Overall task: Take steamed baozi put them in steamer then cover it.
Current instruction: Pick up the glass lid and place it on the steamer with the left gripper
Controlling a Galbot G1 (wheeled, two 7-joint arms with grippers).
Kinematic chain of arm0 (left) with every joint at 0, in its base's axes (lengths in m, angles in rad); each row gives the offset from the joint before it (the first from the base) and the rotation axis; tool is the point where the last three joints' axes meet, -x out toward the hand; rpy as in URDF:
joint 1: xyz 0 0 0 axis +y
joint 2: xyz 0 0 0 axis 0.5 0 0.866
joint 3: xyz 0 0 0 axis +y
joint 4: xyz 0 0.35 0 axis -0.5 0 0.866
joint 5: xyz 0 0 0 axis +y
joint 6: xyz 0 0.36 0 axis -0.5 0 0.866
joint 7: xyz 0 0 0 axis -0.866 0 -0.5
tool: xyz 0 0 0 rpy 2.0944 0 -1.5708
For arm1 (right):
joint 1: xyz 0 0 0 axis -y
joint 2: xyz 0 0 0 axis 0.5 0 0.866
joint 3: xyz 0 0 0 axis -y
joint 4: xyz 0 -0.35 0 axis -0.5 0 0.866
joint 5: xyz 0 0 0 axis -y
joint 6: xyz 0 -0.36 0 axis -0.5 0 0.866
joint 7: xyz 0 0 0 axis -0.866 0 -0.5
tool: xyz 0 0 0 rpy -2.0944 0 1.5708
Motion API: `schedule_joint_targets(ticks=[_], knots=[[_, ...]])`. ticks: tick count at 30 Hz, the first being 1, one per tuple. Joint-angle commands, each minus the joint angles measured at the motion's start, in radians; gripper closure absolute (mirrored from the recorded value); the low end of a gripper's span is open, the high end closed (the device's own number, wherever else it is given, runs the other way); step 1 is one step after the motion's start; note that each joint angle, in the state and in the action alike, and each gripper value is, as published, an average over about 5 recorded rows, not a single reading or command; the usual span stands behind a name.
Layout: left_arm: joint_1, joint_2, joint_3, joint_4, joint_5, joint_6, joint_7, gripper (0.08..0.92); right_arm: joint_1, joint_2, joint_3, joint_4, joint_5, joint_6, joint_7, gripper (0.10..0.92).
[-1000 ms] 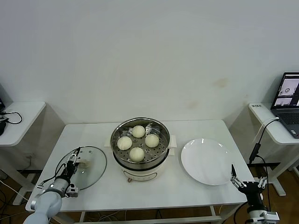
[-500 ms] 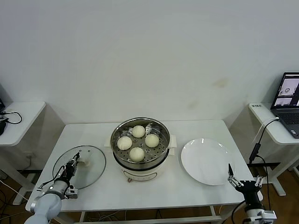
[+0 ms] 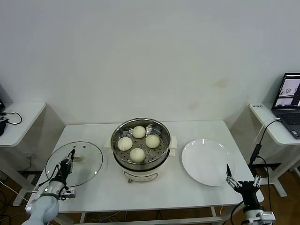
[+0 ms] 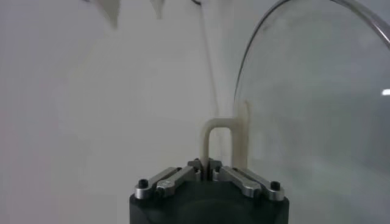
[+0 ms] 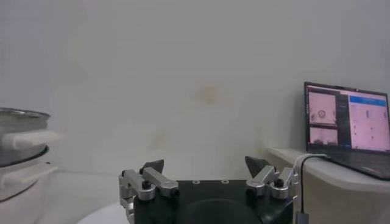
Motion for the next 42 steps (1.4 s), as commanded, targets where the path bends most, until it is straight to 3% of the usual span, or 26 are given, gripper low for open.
schedule_joint_targets(ticks=[1, 9, 15, 22, 29, 32, 42], knots=[[0.169, -0.001, -0.089, -0.336, -0.085, 0.179, 0.055, 0.868, 0.001, 0.001, -0.010, 0.008, -0.011, 0.000, -0.001, 0.202], [0.222, 0.050, -0.171, -0.484, -0.124, 0.310, 0.228, 0.868, 0.001, -0.002, -0.021, 0.017, -0.023, -0.001, -0.005, 0.202], [0.228, 0.098, -0.189, -0.610, -0.230, 0.370, 0.308, 0.868, 0.002, -0.002, -0.016, 0.012, -0.041, 0.000, -0.007, 0.203], [0.174, 0.153, -0.074, -0.747, -0.325, 0.465, 0.369, 0.868, -0.010, 0.002, -0.023, 0.011, -0.113, 0.008, -0.003, 0.203], [0.005, 0.217, 0.135, -0.797, -0.414, 0.578, 0.397, 0.868, -0.011, 0.033, -0.047, 0.022, -0.222, 0.006, -0.003, 0.203], [-0.086, 0.198, 0.229, -0.766, -0.396, 0.610, 0.403, 0.868, -0.005, 0.058, -0.071, 0.019, -0.257, 0.002, -0.004, 0.203], [-0.322, 0.016, 0.482, -0.611, -0.155, 0.645, 0.506, 0.868, 0.005, 0.110, -0.105, 0.005, -0.338, 0.000, -0.005, 0.203]])
